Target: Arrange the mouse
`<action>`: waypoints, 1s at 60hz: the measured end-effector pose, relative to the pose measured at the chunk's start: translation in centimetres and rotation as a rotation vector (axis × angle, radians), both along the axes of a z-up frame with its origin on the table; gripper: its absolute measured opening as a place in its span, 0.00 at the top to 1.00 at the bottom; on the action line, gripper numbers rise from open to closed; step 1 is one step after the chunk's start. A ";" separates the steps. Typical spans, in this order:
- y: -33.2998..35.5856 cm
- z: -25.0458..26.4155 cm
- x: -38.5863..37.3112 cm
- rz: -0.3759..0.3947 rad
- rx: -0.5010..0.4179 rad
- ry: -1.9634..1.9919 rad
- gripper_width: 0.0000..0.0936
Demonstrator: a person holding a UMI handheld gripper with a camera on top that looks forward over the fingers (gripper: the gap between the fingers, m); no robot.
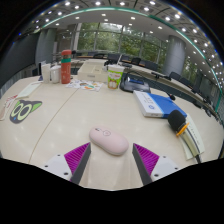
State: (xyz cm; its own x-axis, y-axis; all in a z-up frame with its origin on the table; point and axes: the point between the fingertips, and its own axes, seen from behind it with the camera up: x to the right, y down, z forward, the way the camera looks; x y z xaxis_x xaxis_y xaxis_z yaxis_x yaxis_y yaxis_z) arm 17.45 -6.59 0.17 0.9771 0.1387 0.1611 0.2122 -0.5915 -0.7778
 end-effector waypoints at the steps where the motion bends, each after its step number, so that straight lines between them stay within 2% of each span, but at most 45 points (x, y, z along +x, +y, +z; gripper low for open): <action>1: 0.4 -0.3 0.0 0.000 -0.003 -0.001 0.09; 15: 5.6 -0.7 0.0 0.011 0.002 0.027 0.10; 22: 7.6 -0.9 0.1 0.001 -0.001 0.056 0.15; 26: 8.1 -1.1 -0.1 -0.009 -0.012 0.093 0.24; 32: 8.5 -1.3 -0.2 -0.022 -0.017 0.126 0.47; 42: 8.5 -1.3 -0.1 -0.045 -0.003 0.106 0.55; 52: 8.4 -1.2 0.1 -0.106 0.001 0.087 0.64; 60: 8.1 -0.7 0.4 -0.177 0.010 0.058 0.64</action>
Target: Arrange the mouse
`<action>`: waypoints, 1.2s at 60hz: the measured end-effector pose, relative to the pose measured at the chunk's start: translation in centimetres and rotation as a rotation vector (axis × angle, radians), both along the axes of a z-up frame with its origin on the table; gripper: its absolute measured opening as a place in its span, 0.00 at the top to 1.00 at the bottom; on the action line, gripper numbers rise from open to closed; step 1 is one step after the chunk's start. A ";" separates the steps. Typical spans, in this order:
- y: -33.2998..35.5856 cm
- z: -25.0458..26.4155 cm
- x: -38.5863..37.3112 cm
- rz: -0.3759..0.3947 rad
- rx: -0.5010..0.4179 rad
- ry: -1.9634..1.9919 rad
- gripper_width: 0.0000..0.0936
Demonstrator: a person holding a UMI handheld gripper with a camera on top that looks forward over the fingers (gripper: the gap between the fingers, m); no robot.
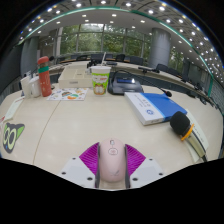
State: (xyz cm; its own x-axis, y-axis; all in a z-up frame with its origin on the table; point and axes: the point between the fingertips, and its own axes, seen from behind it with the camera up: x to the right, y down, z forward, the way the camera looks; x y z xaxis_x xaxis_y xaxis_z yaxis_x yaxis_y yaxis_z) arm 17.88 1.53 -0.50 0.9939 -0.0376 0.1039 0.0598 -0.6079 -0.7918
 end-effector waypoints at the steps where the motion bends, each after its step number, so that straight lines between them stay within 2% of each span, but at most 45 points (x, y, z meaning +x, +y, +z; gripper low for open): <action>1: 0.0 0.4 -0.1 -0.011 0.005 0.000 0.64; 7: -0.5 5.2 -1.3 -0.067 0.079 -0.020 0.64; 12: -0.8 11.1 -4.4 -0.080 0.168 -0.022 0.64; 20: -1.7 19.6 -13.7 -0.044 0.276 0.009 0.64; 26: -2.1 22.0 -22.0 0.019 0.307 0.058 0.64; 31: -2.1 21.0 -29.2 0.075 0.275 0.093 0.65; 39: -2.9 14.8 -39.0 0.143 0.173 0.141 0.65; 45: -3.7 8.7 -43.6 0.169 0.076 0.152 0.64; 53: -4.4 2.6 -46.1 0.168 -0.003 0.126 0.64; 60: -5.3 -0.5 -46.7 0.150 -0.057 0.124 0.50; 63: -5.4 -0.3 -46.8 0.149 -0.032 0.102 0.44; 65: -5.7 0.0 -46.9 0.152 -0.036 0.093 0.33; 68: -6.4 0.9 -47.2 0.168 -0.040 0.100 0.07; 70: -7.0 1.5 -47.4 0.178 -0.038 0.106 0.12; 72: -7.7 2.6 -47.3 0.173 -0.032 0.104 0.11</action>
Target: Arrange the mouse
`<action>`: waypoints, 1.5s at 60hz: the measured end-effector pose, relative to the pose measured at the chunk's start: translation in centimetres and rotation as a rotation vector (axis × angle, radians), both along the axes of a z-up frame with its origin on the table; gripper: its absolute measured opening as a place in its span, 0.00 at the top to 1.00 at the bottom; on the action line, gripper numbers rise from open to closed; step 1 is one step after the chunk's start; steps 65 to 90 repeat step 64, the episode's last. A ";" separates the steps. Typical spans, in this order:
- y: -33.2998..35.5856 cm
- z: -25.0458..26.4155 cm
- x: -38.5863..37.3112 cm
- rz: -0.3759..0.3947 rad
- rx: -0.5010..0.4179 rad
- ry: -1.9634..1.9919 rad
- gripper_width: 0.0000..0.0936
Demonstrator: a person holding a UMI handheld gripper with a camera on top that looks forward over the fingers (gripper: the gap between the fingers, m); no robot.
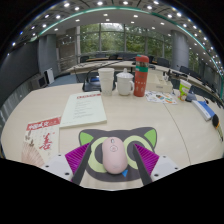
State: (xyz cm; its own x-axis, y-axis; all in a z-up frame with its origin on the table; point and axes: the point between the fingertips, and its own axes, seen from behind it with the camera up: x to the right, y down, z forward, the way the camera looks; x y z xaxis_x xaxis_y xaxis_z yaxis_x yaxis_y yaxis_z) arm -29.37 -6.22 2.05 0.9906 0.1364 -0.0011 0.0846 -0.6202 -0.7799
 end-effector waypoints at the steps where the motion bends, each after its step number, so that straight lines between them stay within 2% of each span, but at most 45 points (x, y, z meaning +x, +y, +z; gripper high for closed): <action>1: -0.4 0.6 0.1 -0.003 0.005 -0.002 0.09; 25: -16.6 15.6 2.8 -0.066 0.107 -0.003 0.09; 41: -29.6 19.0 3.5 -0.112 0.135 -0.003 0.08; 49: -33.3 19.6 3.6 -0.107 0.140 -0.010 0.08; 60: -35.1 21.0 3.7 -0.106 0.165 -0.011 0.08; 90: -35.4 21.1 3.5 -0.100 0.163 -0.014 0.08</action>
